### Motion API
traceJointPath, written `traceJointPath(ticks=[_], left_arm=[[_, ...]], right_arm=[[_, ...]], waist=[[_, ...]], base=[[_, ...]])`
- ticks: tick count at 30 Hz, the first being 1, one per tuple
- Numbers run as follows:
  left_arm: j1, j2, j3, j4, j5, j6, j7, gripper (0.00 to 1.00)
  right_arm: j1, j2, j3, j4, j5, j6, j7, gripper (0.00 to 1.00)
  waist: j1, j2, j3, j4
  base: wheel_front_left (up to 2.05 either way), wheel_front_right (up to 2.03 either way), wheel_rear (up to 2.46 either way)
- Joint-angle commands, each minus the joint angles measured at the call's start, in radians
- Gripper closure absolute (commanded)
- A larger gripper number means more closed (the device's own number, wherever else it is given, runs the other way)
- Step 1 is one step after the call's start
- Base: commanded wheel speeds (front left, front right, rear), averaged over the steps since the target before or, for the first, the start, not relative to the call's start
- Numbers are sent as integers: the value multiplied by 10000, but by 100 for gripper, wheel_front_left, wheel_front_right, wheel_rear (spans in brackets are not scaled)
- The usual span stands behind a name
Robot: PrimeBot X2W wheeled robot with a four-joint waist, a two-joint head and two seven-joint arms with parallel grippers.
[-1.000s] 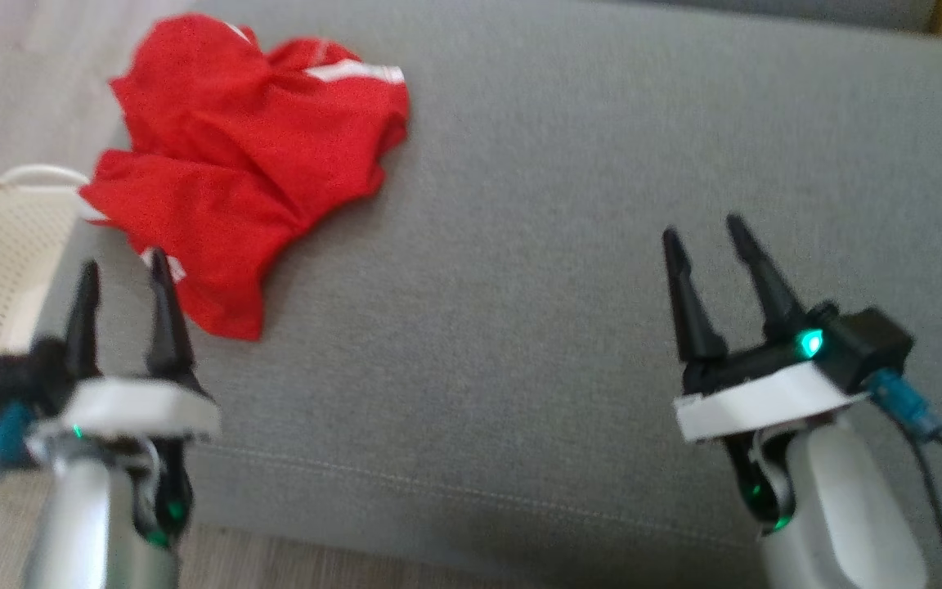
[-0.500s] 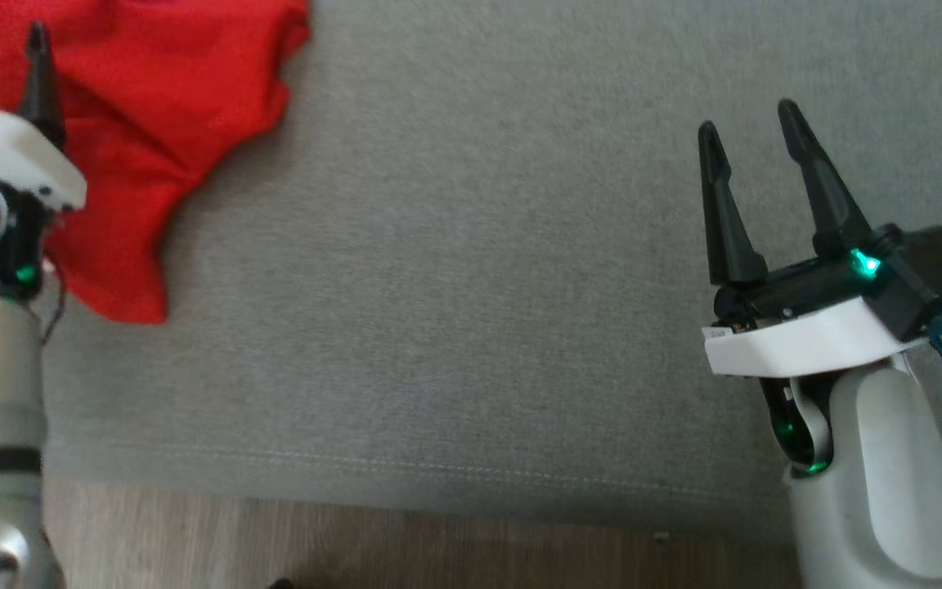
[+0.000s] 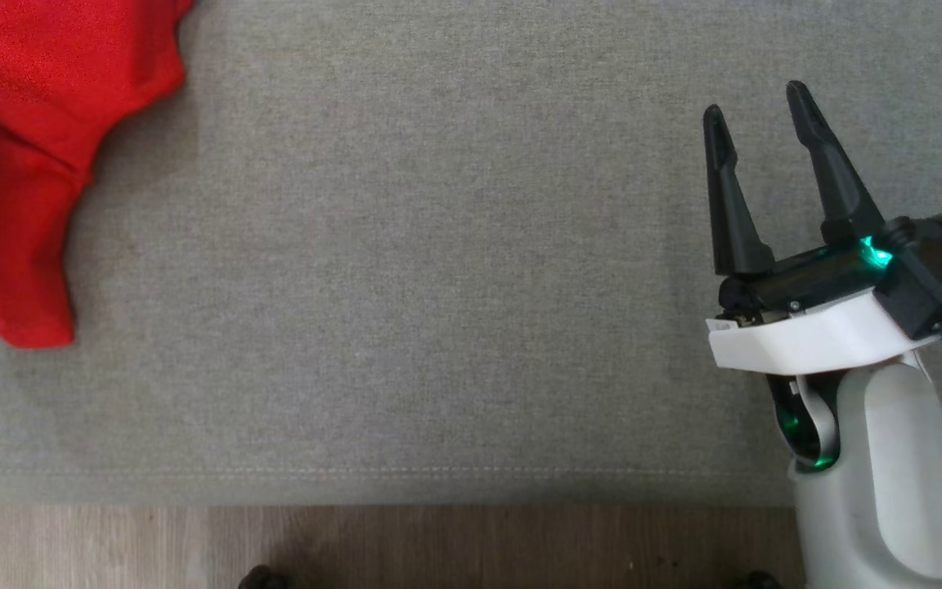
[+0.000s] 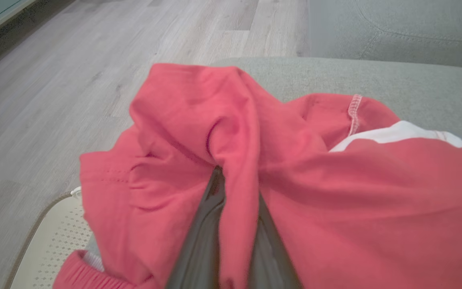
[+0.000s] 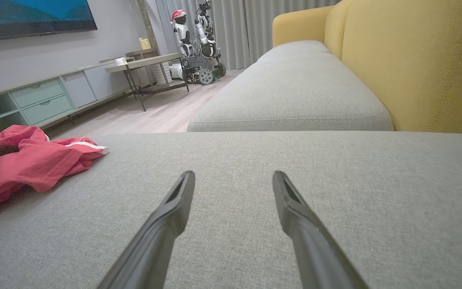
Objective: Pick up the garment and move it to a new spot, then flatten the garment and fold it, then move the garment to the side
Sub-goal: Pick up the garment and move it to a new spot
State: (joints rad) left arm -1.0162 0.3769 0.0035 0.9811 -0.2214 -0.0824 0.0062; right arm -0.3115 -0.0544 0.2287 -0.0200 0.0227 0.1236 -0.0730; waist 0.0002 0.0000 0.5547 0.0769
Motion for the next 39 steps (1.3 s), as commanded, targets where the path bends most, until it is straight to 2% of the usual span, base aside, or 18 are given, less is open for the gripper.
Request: traceJointPath(ticks=[1,11,15,21,29,39], left_arm=[[-315,748,168,-131,42,61,-246,100],[-604,691,93,153,-13,61,-2086,100],[-608,687,87,-188,-32,52,-2403,100],[-349,584,106,-1582,-119,-5,-2636,100],[522,81,-219,-4244,-369,-192,-2496,100],[1731,-734,-1029,-7532,-881,-224,-693,100]], right_arm=[[-153,41,201,-361,-41,71,-97,0],[-86,41,198,104,170,71,-308,0],[-49,41,202,319,313,71,-408,0],[114,41,235,797,681,71,-662,0],[301,41,319,1251,1081,71,-960,0],[199,41,389,1471,1482,71,-1257,0]], waist=[[-2,0,-28,22],[-2,0,-953,316],[-2,0,-1403,401],[-2,0,-2294,515],[-2,0,-3252,397],[-2,0,-3532,-412]], base=[[0,0,0],[0,0,0],[0,0,0],[0,0,0],[0,0,0],[0,0,0]])
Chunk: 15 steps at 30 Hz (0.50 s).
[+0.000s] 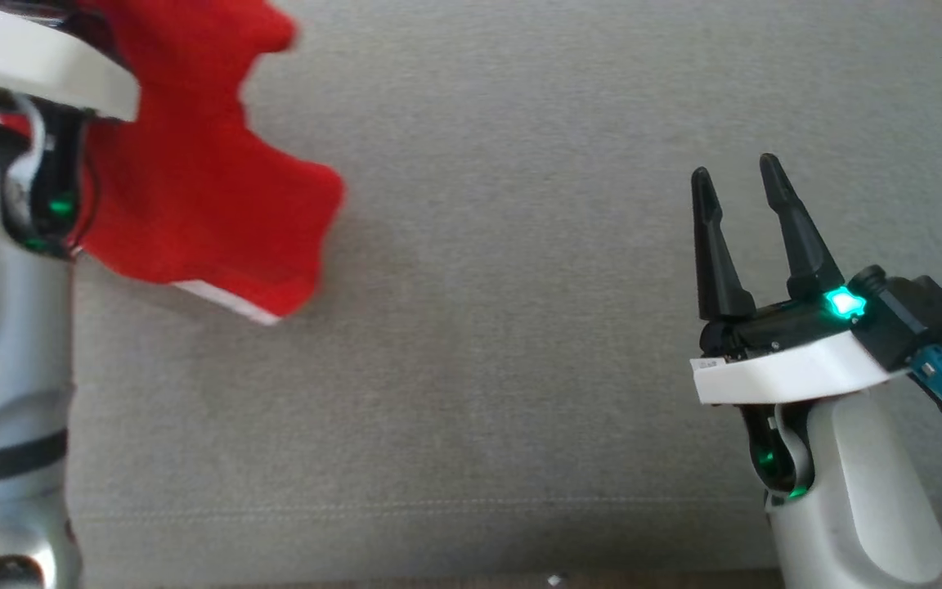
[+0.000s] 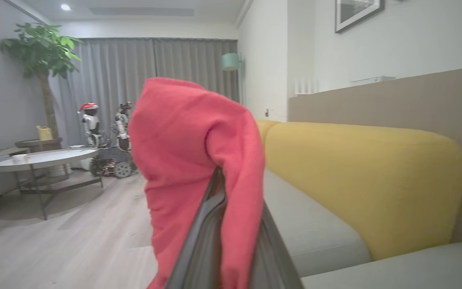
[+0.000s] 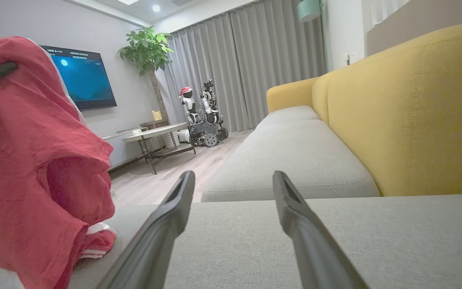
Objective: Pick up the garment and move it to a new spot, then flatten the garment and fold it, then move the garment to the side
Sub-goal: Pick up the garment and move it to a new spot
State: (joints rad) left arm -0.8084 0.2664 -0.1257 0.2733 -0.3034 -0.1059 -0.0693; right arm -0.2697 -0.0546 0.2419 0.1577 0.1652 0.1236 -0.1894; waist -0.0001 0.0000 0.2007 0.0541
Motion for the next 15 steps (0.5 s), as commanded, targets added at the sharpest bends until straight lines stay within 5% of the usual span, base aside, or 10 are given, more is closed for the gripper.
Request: traceJointPath(ticks=[1,15], left_arm=[[-290,293,201,-697,-107,32,209,100],[-666,-1624,-1627,-1875,-192,327,972,100]], right_arm=[[-232,43,255,-304,81,71,-120,0],[-689,43,115,-331,432,71,-564,0]], waist=[[1,0,41,-297],[1,0,825,-2165]], base=[[0,0,0],[0,0,0]])
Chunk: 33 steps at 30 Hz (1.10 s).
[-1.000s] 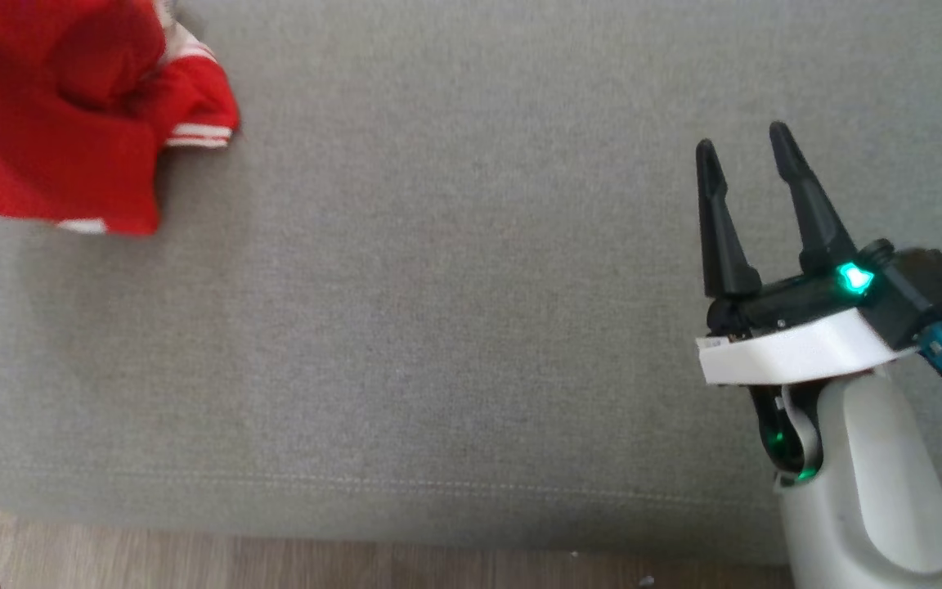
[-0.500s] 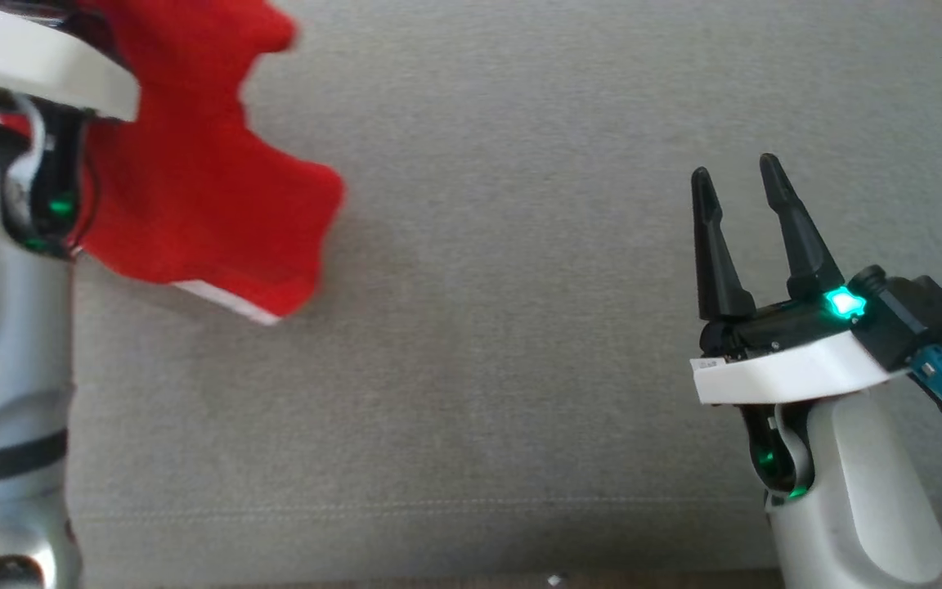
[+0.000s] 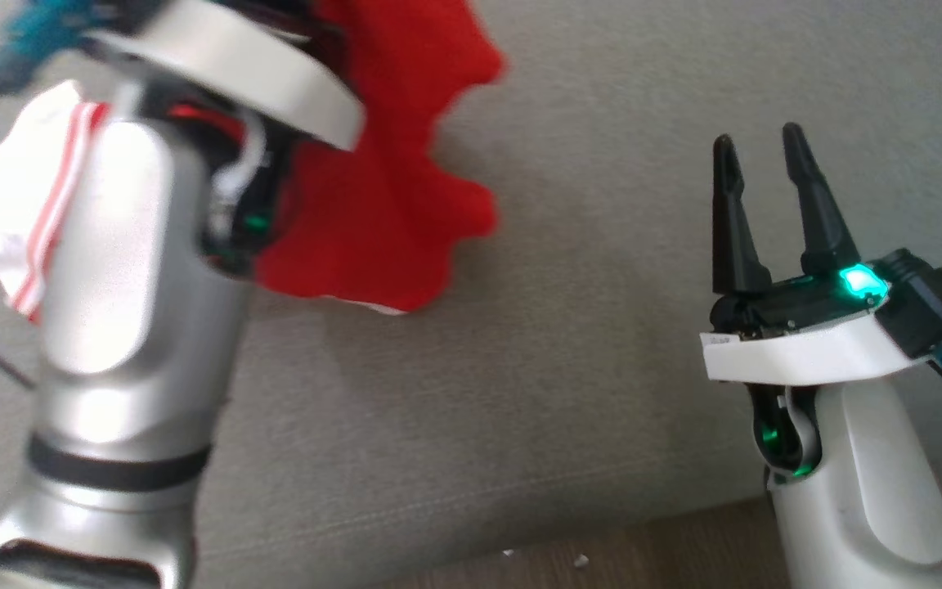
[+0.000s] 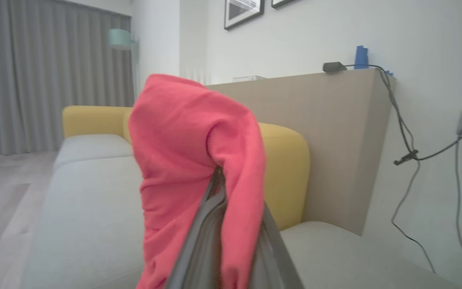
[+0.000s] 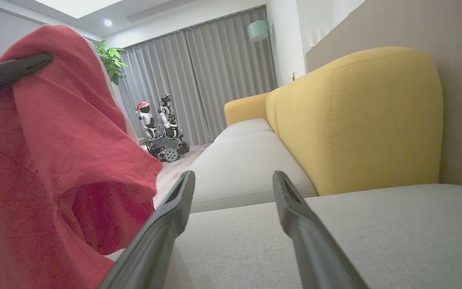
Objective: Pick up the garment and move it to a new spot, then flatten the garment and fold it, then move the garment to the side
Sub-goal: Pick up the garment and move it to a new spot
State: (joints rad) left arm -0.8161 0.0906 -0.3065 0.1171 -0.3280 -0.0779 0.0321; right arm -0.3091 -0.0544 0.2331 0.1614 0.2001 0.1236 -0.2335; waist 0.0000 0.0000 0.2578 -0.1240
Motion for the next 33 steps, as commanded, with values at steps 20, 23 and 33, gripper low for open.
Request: traceJointPath(ticks=[20,23,33], left_arm=[[-856,-402,-3703,3967,-1513,1381,-2190,0],[-939,-381,-3499,4270,-1586,1480,-2591,0],[867,1147,-2008,2776,-1085,1805,-2934,0]], right_arm=[[-565,41,15,-1118,443,71,-281,0],[-510,41,36,-1054,299,71,-281,0],[-93,41,97,-483,-371,71,-262,0]], waist=[[0,0,1112,-1410],[0,0,898,-978],[0,0,-325,1007]], base=[[0,0,0],[0,0,0],[0,0,0]])
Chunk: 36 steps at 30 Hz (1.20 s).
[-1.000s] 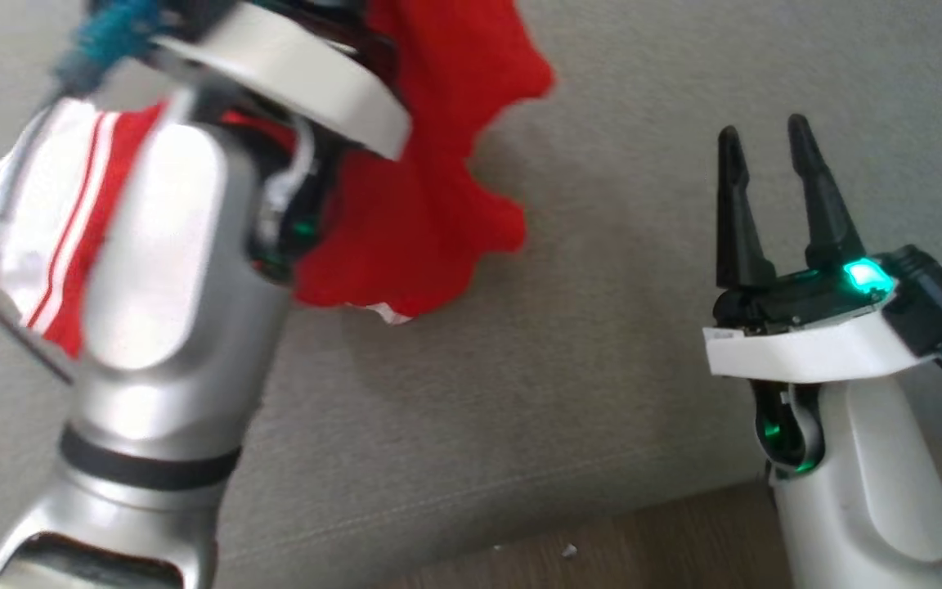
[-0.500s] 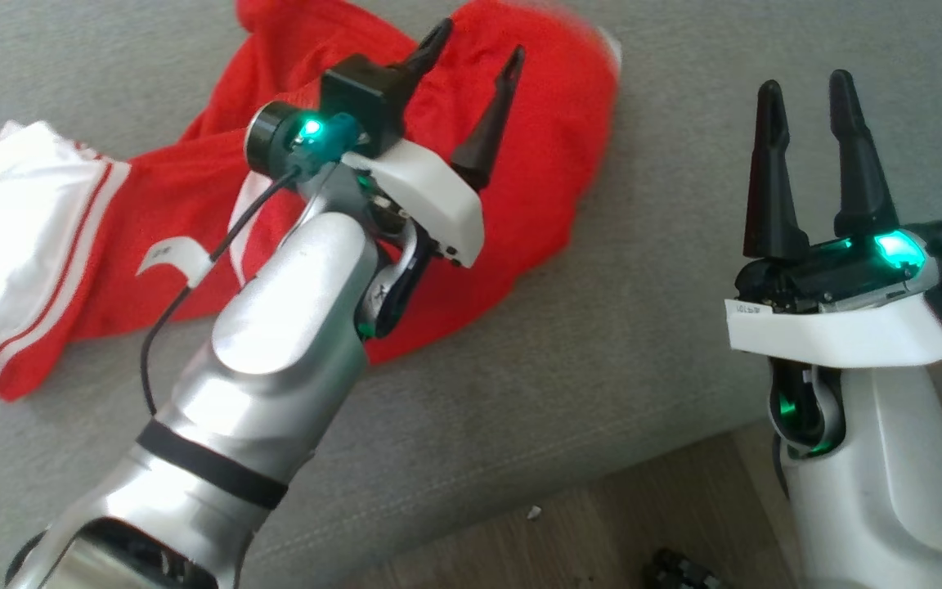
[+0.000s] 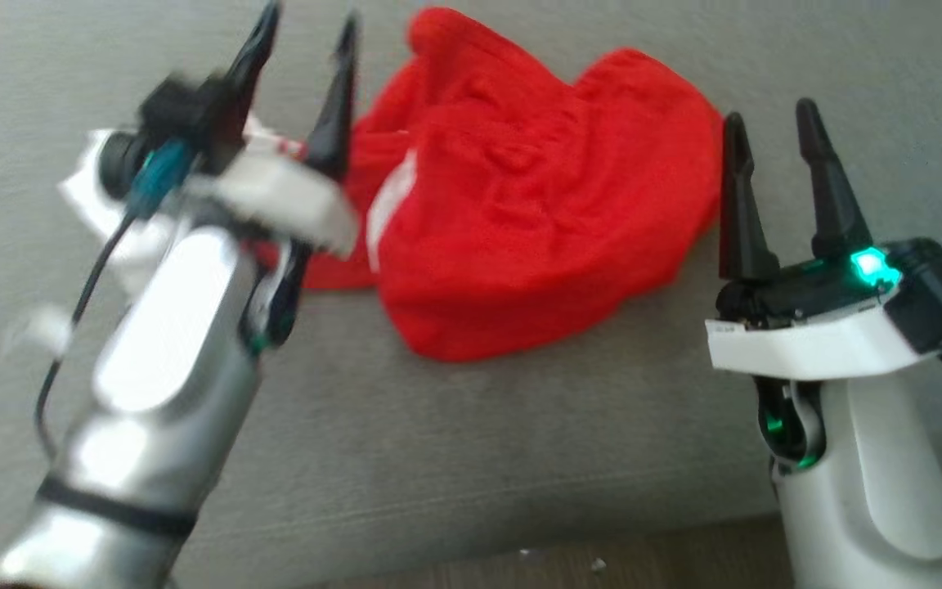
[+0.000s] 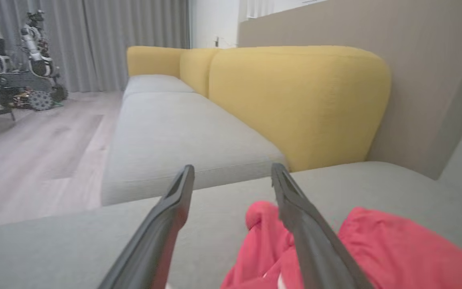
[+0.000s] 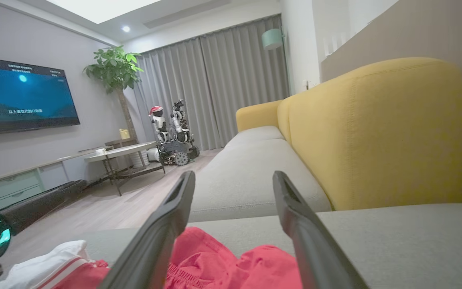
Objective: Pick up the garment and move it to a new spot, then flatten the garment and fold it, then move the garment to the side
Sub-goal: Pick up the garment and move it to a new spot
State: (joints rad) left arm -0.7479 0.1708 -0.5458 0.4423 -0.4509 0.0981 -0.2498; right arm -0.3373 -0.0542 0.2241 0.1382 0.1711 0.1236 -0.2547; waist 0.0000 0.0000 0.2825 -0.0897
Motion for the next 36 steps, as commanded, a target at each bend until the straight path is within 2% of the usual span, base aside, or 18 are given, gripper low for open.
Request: traceJointPath(ticks=[1,4,8,16,27,36], left_arm=[[579,476,518,-738,227,58,-116,0],[1831,751,885,-1525,497,77,-117,0],[3488,834,1321,-2511,1096,176,-118,0],[5777,-183,2506,-3674,1904,285,-119,0],[6363,-855,3594,-3943,2806,-443,-119,0],[6469,-1100,4154,-3840,3099,-784,-120,0]], right_arm=[[263,40,210,-204,-116,71,-28,0],[526,40,190,-81,-190,71,24,0],[971,40,78,58,-142,71,24,0],[1676,40,64,240,48,71,-10,0],[1790,40,185,275,55,71,-19,0],[1737,40,339,347,155,71,-25,0]], waist=[[0,0,-689,792],[0,0,-1024,1147],[0,0,-1422,1455],[0,0,-1772,1549],[0,0,-1795,1458],[0,0,-1887,1289]], base=[[0,0,0],[0,0,0],[0,0,0],[0,0,0],[0,0,0],[0,0,0]])
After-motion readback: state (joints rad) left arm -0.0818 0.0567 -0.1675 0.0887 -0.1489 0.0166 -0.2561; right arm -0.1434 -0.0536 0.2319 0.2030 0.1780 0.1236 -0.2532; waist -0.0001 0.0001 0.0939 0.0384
